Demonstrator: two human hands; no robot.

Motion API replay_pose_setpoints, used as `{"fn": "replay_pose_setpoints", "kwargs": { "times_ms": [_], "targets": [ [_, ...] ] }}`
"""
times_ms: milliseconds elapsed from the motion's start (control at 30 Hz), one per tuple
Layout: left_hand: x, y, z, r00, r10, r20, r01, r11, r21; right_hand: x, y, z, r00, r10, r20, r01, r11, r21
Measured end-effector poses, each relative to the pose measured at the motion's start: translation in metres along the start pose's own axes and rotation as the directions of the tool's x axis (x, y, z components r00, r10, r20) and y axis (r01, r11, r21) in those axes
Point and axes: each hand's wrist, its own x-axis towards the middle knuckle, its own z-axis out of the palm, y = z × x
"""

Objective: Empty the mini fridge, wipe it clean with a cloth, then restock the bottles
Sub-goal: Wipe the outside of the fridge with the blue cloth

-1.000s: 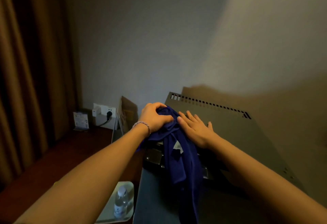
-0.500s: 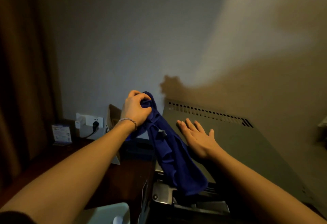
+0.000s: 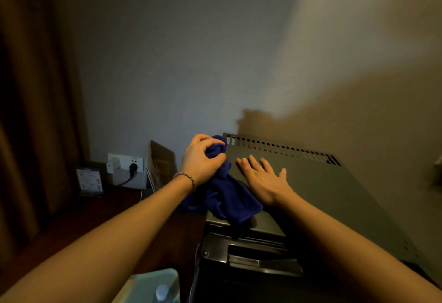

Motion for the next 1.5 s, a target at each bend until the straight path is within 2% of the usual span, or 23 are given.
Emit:
{"fn": "replay_pose_setpoints", "kwargs": {
  "times_ms": [67,167,267,367,500,733,867,967,1200,1500],
  "targets": [
    [-0.01,0.002,0.003,0.994,-0.085,0.064,0.086,0.996,-0.007,-0.002,0.0,-0.001,1.0,-0.005,-0.003,0.005,1.0,0.001],
    [-0.025,0.002,-0.002,0.951,-0.187,0.247,0.203,0.978,-0.042,-0.003,-0.001,-0.002,1.0,-0.007,-0.015,0.008,0.999,0.031],
    [-0.037,-0.003,-0.002,0.92,-0.238,0.311,0.264,0.964,-0.043,-0.002,0.001,-0.002,1.0,-0.014,0.002,0.014,1.0,-0.002],
    [-0.038,-0.011,0.002,0.918,-0.291,0.271,0.324,0.943,-0.084,-0.002,0.001,-0.002,1.0,-0.014,0.024,0.014,1.0,-0.009],
    [-0.029,-0.015,0.007,0.945,-0.243,0.22,0.278,0.949,-0.145,0.008,-0.007,-0.008,0.997,-0.064,0.039,0.065,0.998,-0.026],
    [0.007,-0.051,0.033,0.949,-0.264,0.174,0.302,0.921,-0.248,0.04,-0.017,-0.008,0.999,-0.035,0.034,0.031,0.996,0.086],
    [0.034,-0.069,0.051,0.945,-0.282,0.165,0.323,0.887,-0.33,0.045,-0.016,-0.002,0.997,0.044,-0.058,-0.029,0.97,0.241],
    [0.055,-0.081,0.065,0.947,-0.294,0.13,0.321,0.877,-0.357,0.046,-0.016,0.001,0.997,0.042,-0.062,-0.029,0.978,0.206],
    [0.092,-0.098,0.086,0.924,-0.347,0.161,0.382,0.839,-0.388,0.049,-0.018,0.003,0.996,0.074,-0.057,-0.061,0.977,0.203],
    [0.086,-0.094,0.081,0.934,-0.315,0.168,0.356,0.79,-0.5,0.05,-0.023,0.0,0.997,0.046,-0.068,-0.036,0.989,0.143]
  ]
}}
